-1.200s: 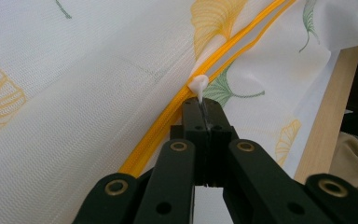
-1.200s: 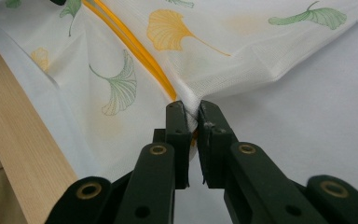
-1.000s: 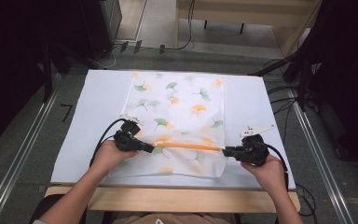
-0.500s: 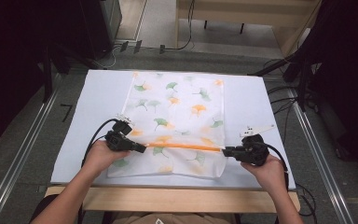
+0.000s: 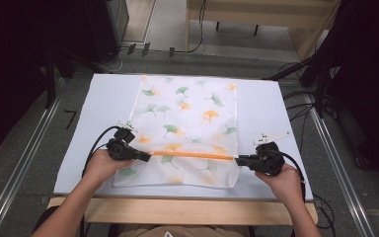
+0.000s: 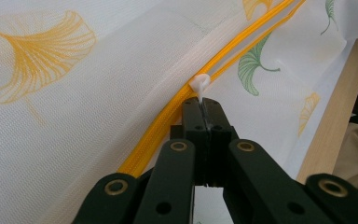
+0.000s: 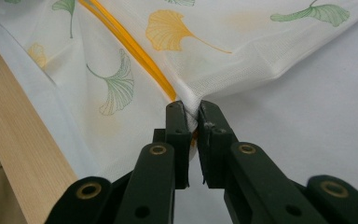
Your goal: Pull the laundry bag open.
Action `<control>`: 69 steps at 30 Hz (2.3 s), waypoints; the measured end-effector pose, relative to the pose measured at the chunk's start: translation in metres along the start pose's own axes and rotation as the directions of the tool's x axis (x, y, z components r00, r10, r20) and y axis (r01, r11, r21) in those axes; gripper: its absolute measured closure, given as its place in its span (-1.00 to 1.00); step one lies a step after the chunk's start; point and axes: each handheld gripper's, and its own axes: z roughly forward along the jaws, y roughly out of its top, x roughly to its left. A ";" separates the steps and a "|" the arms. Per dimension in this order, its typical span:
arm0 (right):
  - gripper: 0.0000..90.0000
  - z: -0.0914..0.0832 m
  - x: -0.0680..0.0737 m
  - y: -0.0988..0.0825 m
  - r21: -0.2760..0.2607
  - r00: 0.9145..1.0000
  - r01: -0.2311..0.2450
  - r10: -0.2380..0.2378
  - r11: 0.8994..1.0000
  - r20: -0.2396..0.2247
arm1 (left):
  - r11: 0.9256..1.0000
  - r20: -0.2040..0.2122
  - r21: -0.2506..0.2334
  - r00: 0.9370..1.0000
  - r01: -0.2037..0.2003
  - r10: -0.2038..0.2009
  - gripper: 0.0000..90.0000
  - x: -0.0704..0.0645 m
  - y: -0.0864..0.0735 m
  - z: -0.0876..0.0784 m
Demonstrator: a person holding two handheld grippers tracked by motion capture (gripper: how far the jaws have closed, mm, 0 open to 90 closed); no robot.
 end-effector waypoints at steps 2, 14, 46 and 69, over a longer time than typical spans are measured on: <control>0.90 0.000 0.000 0.000 0.001 1.000 0.001 -0.001 1.000 0.000 | 1.000 -0.003 -0.005 1.000 -0.003 0.003 1.00 0.000 0.000 0.000; 0.90 0.000 0.000 0.000 0.004 1.000 -0.003 0.003 1.000 -0.001 | 1.000 -0.002 -0.010 1.000 -0.001 0.001 1.00 -0.001 0.000 0.000; 0.90 0.002 -0.003 0.003 0.013 1.000 -0.003 0.003 1.000 -0.001 | 0.997 -0.032 -0.037 0.997 0.074 -0.075 1.00 0.023 -0.027 -0.031; 0.90 0.003 -0.005 0.002 0.020 1.000 -0.008 0.008 1.000 -0.003 | 0.997 -0.035 -0.034 0.997 0.068 -0.069 1.00 0.022 -0.026 -0.029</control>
